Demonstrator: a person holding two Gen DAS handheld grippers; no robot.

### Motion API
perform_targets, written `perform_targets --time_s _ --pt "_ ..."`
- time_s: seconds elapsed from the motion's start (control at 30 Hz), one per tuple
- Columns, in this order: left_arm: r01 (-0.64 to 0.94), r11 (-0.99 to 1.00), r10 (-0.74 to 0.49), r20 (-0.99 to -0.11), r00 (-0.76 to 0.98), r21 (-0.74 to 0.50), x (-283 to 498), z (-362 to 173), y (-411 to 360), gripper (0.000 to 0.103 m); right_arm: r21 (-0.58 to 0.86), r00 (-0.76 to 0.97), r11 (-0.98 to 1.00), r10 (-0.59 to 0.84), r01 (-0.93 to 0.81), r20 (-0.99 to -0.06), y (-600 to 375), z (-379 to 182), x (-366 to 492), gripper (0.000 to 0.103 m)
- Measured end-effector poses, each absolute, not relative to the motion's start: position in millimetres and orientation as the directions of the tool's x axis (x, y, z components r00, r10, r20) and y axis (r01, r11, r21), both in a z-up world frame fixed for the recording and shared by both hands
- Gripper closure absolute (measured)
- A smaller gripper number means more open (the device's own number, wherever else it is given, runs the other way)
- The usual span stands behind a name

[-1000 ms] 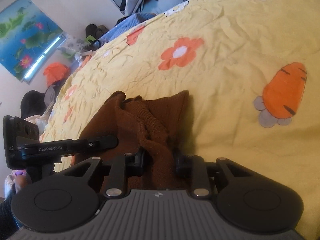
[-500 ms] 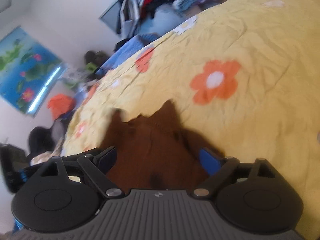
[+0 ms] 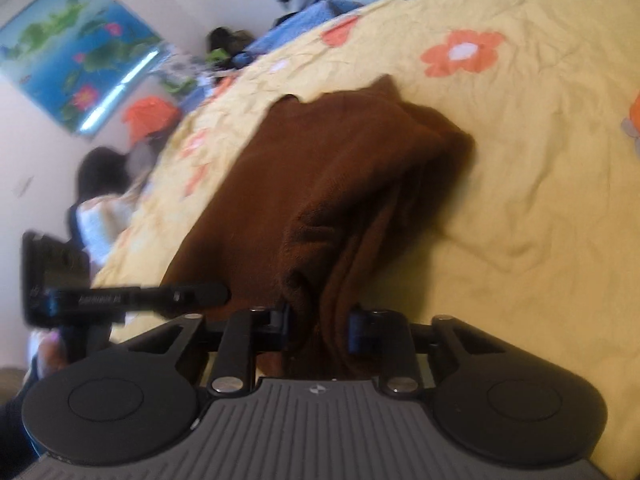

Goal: Fold small clothes

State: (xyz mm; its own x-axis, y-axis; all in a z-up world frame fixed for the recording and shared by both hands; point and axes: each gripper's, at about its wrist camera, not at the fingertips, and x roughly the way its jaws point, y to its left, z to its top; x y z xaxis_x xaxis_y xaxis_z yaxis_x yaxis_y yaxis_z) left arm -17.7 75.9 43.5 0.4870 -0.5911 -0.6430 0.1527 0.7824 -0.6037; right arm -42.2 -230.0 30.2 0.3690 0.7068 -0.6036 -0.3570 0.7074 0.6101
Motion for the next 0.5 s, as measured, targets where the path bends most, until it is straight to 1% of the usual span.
perform_targets --time_s 0.03,0.07,0.1,0.13,0.17,0.2,0.23,0.27,0.3,0.33,0.37,0.43,0.5 --pt "0.17 0.792 -0.587 -0.654 0.477 -0.587 -24.0 44.9 76.2 0.084 0.619 0.355 0.701 0.713 -0.354 -0.605 -231.0 26.8 -49.1 0.074" --pt "0.179 0.81 -0.57 -0.678 0.465 -0.558 -28.4 42.2 75.3 0.083 0.613 0.337 0.711 0.704 -0.345 -0.626 -227.8 20.2 -53.4 0.074" --pt "0.182 0.843 -0.526 -0.709 0.469 -0.505 -34.5 37.4 73.5 0.079 0.606 0.334 0.719 0.695 -0.34 -0.637 -227.0 13.8 -56.8 0.072" --pt "0.194 0.851 -0.515 -0.702 0.491 -0.488 -40.1 35.2 74.4 0.075 0.627 0.346 0.701 0.713 -0.339 -0.61 -230.1 13.7 -59.6 0.062" --pt "0.192 0.854 -0.509 -0.697 0.505 -0.484 -44.0 37.9 76.3 0.064 0.647 0.338 0.692 0.722 -0.32 -0.604 -232.8 16.3 -58.0 0.056" --pt "0.18 0.865 -0.49 -0.706 0.512 -0.469 -46.6 43.1 77.6 0.056 0.649 0.354 0.699 0.713 -0.299 -0.605 -237.5 23.7 -56.1 0.045" --pt "0.167 0.883 -0.455 -0.714 0.532 -0.438 -50.8 51.6 79.3 0.039 0.641 0.408 0.71 0.699 -0.293 -0.588 -244.8 35.4 -54.2 0.036" --pt "0.171 0.9 -0.421 -0.698 0.579 -0.4 -60.6 60.9 84.5 0.034 0.634 0.467 0.714 0.688 -0.299 -0.555 -253.2 47.9 -52.1 0.034" --pt "0.197 0.911 -0.4 -0.66 0.636 -0.362 -69.1 72.3 85.3 0.034 0.631 0.505 0.713 0.684 -0.306 -0.527 -259.5 58.6 -45.8 0.033" --pt "0.232 0.919 -0.388 -0.62 0.682 -0.319 -75.2 84.0 83.3 0.03 0.628 0.525 0.718 0.674 -0.301 -0.519 -262.7 66.9 -36.6 0.033" --pt "0.252 0.926 -0.375 -0.597 0.709 -0.282 -78.0 92.4 80.3 0.024 0.623 0.532 0.727 0.663 -0.291 -0.526 -263.0 70.6 -24.0 0.033" --pt "0.288 0.931 -0.364 -0.573 0.734 -0.222 -77.0 100.6 70.1 0.023 0.597 0.52 0.754 0.638 -0.272 -0.569 -256.4 67.6 3.9 0.033" --pt "0.309 0.935 -0.352 -0.578 0.736 -0.176 -70.8 99.6 52.6 0.023 0.545 0.485 0.802 0.587 -0.242 -0.648 -243.0 55.0 27.9 0.033"
